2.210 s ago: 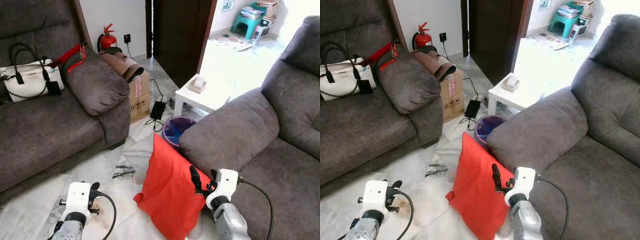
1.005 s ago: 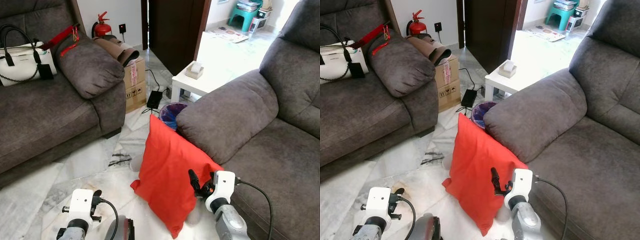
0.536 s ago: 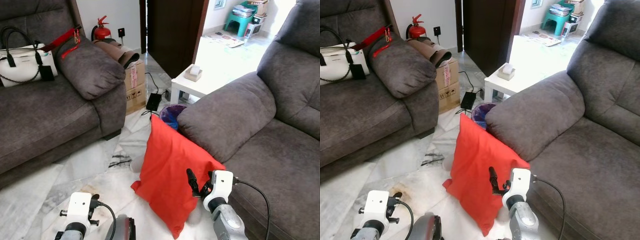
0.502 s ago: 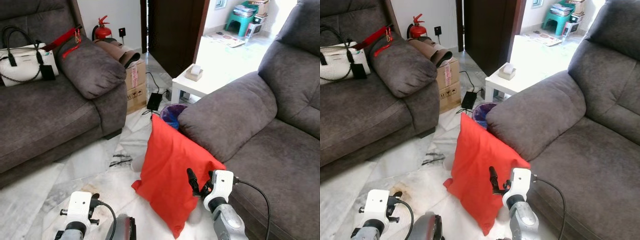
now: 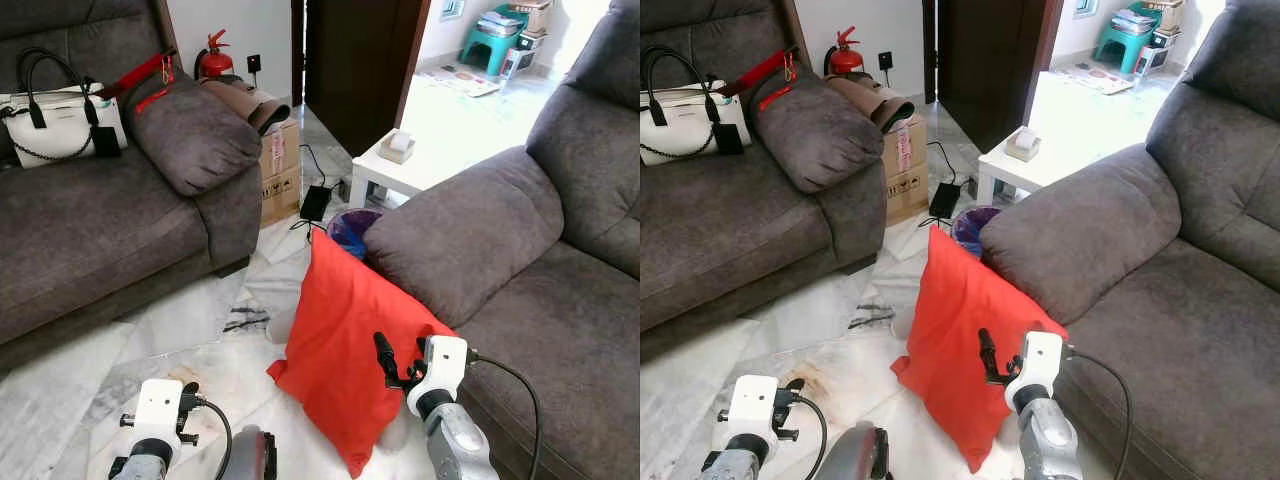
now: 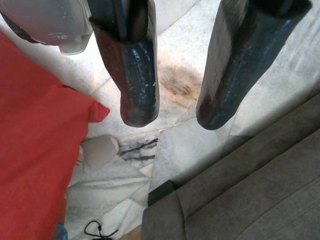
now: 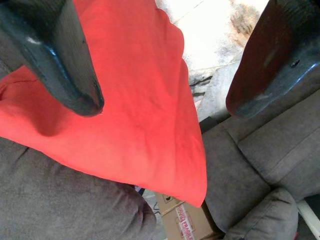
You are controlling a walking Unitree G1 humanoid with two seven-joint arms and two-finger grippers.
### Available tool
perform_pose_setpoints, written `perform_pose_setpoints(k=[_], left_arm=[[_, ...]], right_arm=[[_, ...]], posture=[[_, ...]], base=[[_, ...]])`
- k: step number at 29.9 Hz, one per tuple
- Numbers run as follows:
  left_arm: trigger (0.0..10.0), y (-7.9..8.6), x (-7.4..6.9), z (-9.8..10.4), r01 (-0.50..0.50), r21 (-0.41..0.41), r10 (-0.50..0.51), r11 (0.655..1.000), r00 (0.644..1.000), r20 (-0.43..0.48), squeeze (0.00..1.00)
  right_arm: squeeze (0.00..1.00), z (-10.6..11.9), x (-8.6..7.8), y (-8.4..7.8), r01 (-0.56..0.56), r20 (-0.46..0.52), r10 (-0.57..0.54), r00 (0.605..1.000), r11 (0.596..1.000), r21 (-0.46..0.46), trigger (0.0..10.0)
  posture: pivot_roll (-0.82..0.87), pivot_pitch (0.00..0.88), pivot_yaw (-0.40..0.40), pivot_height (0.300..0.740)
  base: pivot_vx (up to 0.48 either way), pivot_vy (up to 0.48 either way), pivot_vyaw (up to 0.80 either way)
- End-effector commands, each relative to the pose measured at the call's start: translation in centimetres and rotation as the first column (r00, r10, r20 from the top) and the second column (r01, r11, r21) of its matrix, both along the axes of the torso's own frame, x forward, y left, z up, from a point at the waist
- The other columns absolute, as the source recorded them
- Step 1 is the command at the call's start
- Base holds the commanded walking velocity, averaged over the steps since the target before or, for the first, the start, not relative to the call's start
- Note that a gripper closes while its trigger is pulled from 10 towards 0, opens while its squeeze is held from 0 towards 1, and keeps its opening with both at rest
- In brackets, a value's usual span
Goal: Move the pillow to the sofa from floor
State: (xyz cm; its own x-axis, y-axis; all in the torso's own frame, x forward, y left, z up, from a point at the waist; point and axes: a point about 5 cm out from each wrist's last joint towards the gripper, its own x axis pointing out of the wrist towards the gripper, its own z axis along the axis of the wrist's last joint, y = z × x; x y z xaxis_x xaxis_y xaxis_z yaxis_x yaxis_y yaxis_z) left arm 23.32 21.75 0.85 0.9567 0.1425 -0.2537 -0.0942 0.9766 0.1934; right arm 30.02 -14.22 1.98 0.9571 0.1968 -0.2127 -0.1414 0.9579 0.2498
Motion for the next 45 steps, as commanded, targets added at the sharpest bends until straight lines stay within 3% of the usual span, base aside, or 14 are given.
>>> perform_pose_setpoints(k=[1, 35, 45], left_arm=[[10.0, 0.18, -0.24, -0.18, -0.01, -0.004, 0.01, 1.0, 1.0, -0.003, 0.0], [10.0, 0.29, -0.53, -0.42, -0.004, -0.014, 0.004, 1.0, 1.0, -0.019, 0.0], [10.0, 0.14, -0.61, -0.45, -0.001, -0.019, 0.001, 1.0, 1.0, -0.018, 0.0]], right_arm=[[0.0, -0.34, -0.22, -0.2, 0.009, -0.016, -0.009, 1.0, 1.0, 0.005, 10.0], [0.0, -0.07, 0.06, -0.28, 0.042, -0.008, -0.042, 0.999, 0.999, 0.021, 10.0], [0.0, 0.01, 0.17, -0.3, 0.043, -0.008, -0.042, 0.999, 0.999, 0.016, 10.0]], posture=[[0.12, 0.091, 0.0, 0.618], [0.09, 0.126, 0.005, 0.618], [0.09, 0.116, -0.002, 0.618]], base=[[0.0, 0.0, 0.0], [0.0, 0.0, 0.0], [0.253, 0.0, 0.0]])
